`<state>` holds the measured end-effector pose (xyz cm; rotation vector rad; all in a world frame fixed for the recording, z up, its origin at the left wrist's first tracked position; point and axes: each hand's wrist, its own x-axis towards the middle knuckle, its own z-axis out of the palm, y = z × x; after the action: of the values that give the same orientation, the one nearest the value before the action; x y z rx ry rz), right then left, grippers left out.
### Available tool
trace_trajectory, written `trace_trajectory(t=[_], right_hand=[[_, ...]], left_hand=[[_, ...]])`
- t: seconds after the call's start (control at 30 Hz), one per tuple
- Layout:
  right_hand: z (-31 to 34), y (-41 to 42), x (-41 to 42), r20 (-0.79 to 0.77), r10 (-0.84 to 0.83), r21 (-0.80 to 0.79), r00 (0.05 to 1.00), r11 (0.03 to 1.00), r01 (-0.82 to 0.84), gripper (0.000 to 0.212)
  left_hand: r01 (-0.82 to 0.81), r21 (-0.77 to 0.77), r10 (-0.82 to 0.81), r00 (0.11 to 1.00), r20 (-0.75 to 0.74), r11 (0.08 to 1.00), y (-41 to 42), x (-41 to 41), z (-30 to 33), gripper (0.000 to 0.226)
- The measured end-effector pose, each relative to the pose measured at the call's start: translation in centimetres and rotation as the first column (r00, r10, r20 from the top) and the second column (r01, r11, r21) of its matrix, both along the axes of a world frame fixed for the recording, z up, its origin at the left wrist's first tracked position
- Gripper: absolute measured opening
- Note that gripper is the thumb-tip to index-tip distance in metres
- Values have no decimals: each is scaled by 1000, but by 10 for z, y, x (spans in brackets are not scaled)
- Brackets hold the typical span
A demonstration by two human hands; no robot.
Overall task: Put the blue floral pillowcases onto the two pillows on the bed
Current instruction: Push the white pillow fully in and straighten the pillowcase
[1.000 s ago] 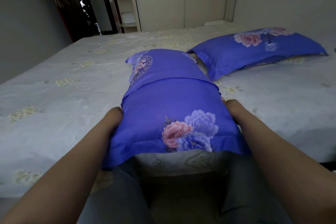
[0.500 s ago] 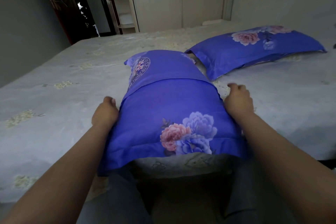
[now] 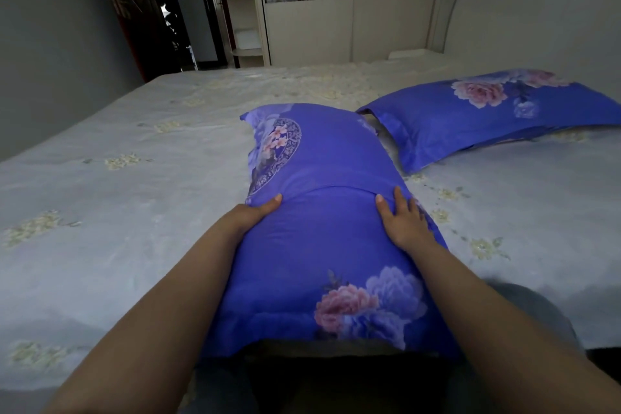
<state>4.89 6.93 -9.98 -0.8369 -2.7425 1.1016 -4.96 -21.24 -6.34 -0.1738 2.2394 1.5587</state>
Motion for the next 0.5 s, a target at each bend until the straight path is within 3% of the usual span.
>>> trace_trajectory(t=[0.07,0.1,0.17,0.27,0.33,0.37,0.43,0.5], right_hand=[[4,-2,-5,-43,-13,-52,999,999,11,77],[8,-5,-6,-94,-28,-97,995,995,19,77],[16,-13,-10,-253,-78,-228,964,973,18,76],[27,-36,-22,-370,-78,-358,926,931,-65,74],[36,-60,-35,-391,9,-411,921,893,-183,74],[42,-73,-42,-426,60,-450,903,851,-269,76],[60,-95,-55,-489,160,-482,858,769,-419,85],[82,-108,-68,-492,233,-487,839,725,-487,90]], left_hand=[[-16,218,-2,997,82,976,4,-1,0,68],[-22,267,10,999,48,963,8,-2,2,52],[-56,288,92,989,-115,956,12,-9,14,22],[-90,177,161,881,-444,980,11,-31,65,15],[-112,-135,-18,698,-716,985,13,-46,115,21],[-151,-295,-156,582,-798,944,15,-53,141,24],[-288,-552,-455,341,-823,782,27,-58,190,20],[-443,-664,-689,131,-713,603,40,-59,223,16]])
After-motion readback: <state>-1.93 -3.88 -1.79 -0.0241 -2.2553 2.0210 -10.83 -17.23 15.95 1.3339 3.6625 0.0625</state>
